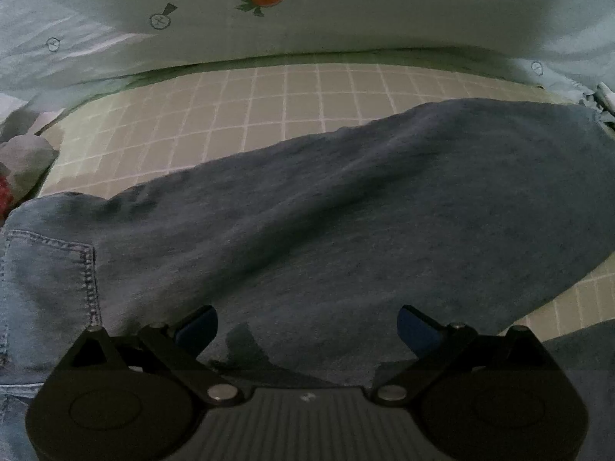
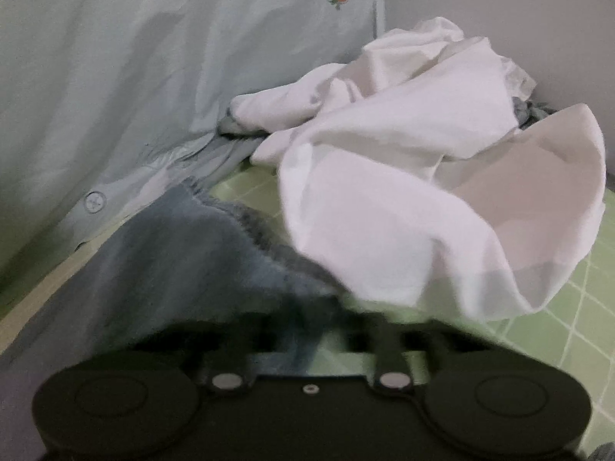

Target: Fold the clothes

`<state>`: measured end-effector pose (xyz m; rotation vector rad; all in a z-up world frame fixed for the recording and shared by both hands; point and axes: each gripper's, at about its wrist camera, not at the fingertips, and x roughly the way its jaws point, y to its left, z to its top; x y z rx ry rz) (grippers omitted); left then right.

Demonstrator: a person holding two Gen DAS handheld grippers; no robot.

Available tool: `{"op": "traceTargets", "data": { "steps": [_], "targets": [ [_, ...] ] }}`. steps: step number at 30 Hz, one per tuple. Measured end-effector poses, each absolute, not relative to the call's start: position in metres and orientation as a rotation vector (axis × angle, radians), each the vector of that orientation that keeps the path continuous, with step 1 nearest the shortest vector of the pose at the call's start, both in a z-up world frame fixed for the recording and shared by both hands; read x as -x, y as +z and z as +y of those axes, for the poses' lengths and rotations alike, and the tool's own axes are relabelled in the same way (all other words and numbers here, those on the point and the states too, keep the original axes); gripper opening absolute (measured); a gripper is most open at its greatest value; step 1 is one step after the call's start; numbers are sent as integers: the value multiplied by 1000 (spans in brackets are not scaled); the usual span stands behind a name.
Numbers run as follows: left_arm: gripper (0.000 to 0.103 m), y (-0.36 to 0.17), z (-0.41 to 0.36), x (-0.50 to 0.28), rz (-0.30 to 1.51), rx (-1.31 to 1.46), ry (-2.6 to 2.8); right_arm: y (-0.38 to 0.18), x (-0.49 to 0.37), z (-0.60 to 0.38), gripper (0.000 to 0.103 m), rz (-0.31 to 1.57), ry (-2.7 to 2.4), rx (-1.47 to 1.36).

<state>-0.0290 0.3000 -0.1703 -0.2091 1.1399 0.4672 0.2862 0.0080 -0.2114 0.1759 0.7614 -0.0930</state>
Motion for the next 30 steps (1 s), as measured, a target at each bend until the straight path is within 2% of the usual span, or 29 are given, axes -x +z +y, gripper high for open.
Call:
{"op": "traceTargets", "data": {
  "steps": [11,16,20,23,25,27,29,30],
  "targets": [
    [99,-156,284,25,1134,144,458,-210,-304,-94,10,750,-200,-276],
    [99,-152,275,26,1125,130,441,-208,-305,-103,10,778,-187,-207],
    [99,-144,271,36,1102,127,441,-204,-297,-98,18,819,-169,-172],
    [99,-134,274,53,1071,127,473,-198,-282,-90,38,862,-164,-139],
    [99,-126,278,70,1043,128,511,-190,-262,-80,73,873,-155,-106],
    [99,-119,287,94,1012,136,565,-179,-236,-67,87,846,-145,-67],
    [99,-115,300,125,984,163,641,-169,-202,-49,94,820,-90,-41],
    [99,-113,308,142,971,187,684,-166,-185,-40,103,817,-58,-48]
  ]
}}
